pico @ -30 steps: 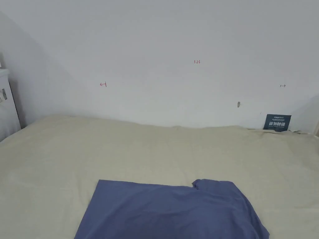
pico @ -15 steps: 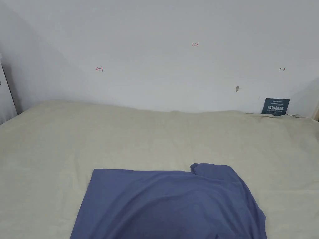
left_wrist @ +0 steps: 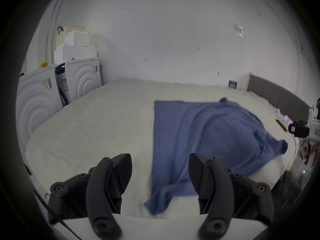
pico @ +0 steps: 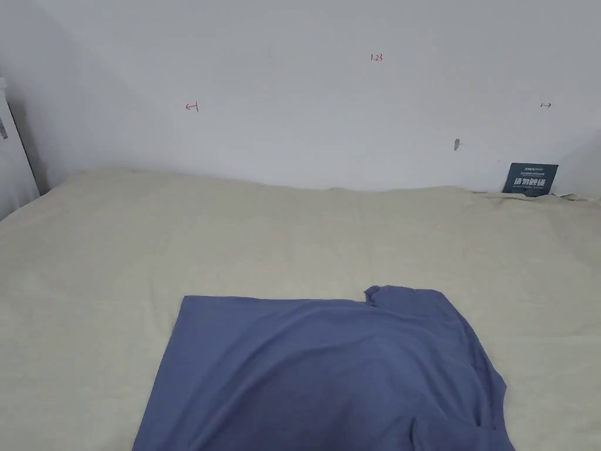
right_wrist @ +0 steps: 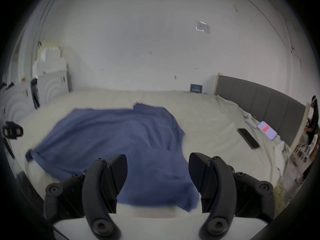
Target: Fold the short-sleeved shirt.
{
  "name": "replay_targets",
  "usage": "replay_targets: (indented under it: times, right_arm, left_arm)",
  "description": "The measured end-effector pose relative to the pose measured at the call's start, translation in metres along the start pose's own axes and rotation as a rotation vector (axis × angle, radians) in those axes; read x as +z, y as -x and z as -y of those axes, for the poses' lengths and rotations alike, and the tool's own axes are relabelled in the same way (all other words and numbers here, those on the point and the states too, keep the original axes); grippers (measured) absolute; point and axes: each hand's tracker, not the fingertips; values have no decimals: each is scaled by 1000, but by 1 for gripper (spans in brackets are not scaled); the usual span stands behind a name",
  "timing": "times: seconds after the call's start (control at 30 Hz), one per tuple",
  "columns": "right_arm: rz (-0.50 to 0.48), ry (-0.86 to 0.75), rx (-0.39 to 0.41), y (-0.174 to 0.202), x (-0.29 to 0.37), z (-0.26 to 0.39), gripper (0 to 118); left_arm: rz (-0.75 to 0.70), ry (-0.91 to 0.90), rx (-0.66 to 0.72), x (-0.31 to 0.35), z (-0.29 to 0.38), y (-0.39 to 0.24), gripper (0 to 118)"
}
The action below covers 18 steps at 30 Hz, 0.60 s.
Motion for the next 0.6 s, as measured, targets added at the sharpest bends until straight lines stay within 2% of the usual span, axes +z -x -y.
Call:
replay_targets:
  times: [0.1, 0.13, 0.2, 0.23, 0.27, 0.33, 0.5, 0.6]
  right_arm:
    - [-2, -36, -1, 16, -14, -16, 77]
    - [-2, -65, -2, 21, -20, -21, 73]
    - [7, -86, 1, 27, -26, -26, 46]
    - [11, -94, 1, 29, -29, -28, 26]
    - [21, -114, -4, 30, -33, -28, 5]
    - [28, -116, 0, 31, -35, -30, 2]
    - [50, -124, -12, 24, -33, -32, 0]
    - [60, -123, 3, 22, -31, -35, 0]
  left_arm:
    - [1, -29, 4, -4, -23, -28, 68]
    - [10, -63, 9, -7, -27, -35, 62]
    - [7, -81, 20, -10, -39, -47, 45]
    - [16, -96, 25, -11, -43, -52, 35]
    - [25, -107, 25, -12, -47, -57, 18]
    - [16, -130, 10, -11, -53, -65, 1]
    - [29, -149, 3, -10, -54, -63, 0]
    - [-1, -92, 6, -10, -53, -54, 0]
